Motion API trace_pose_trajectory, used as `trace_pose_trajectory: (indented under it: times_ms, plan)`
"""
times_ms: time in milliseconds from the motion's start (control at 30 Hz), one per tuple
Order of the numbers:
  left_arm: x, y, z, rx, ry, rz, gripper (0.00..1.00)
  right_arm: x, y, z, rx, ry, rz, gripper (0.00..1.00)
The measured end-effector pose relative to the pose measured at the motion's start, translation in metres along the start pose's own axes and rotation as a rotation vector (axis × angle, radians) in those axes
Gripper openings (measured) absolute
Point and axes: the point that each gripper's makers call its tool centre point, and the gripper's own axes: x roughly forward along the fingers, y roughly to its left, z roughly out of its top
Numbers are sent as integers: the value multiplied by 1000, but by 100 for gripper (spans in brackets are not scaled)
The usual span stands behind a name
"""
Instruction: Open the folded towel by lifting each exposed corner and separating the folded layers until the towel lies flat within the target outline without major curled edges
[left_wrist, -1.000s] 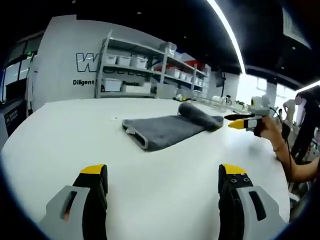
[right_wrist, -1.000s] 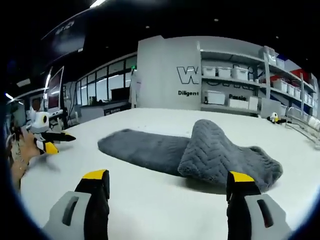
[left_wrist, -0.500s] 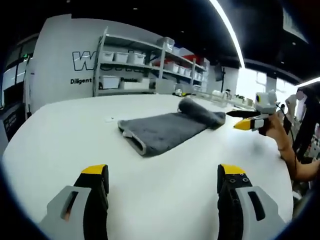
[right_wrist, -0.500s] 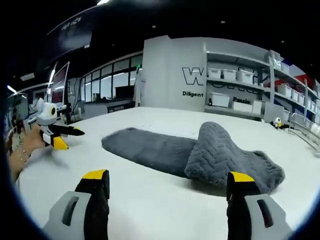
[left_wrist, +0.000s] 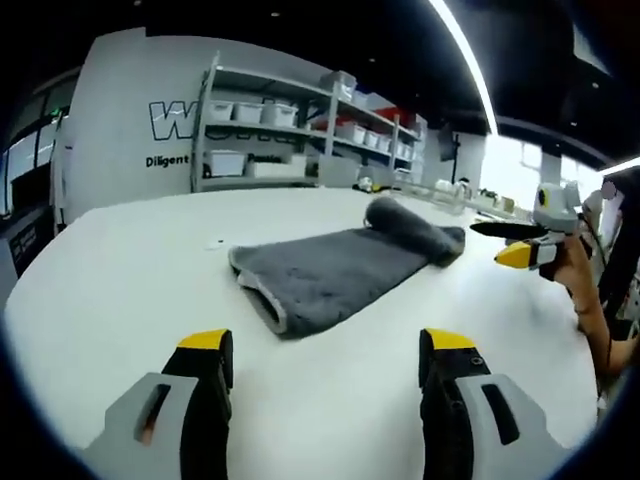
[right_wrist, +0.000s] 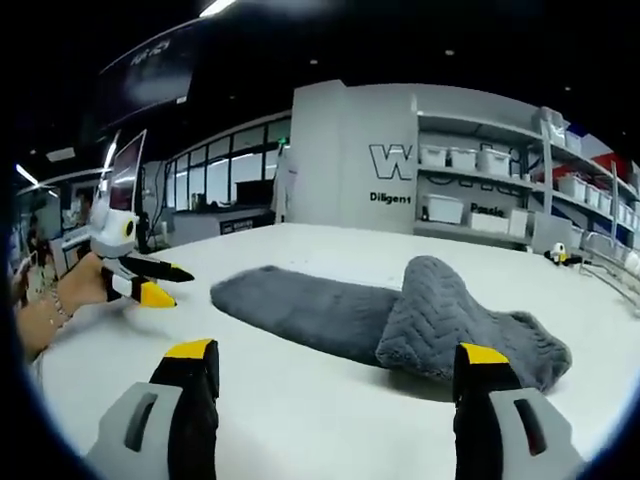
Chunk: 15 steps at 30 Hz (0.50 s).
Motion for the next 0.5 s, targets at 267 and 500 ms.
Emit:
trace_pose_trajectory:
  times_ms: [267, 500]
  plan:
    - [18, 21, 9, 109, -29, 99, 42, -1, 3, -4, 5, 12, 11, 99]
    - [26, 22, -4, 115, 3, 99, 32, 1, 6, -5, 6, 18, 23, 99]
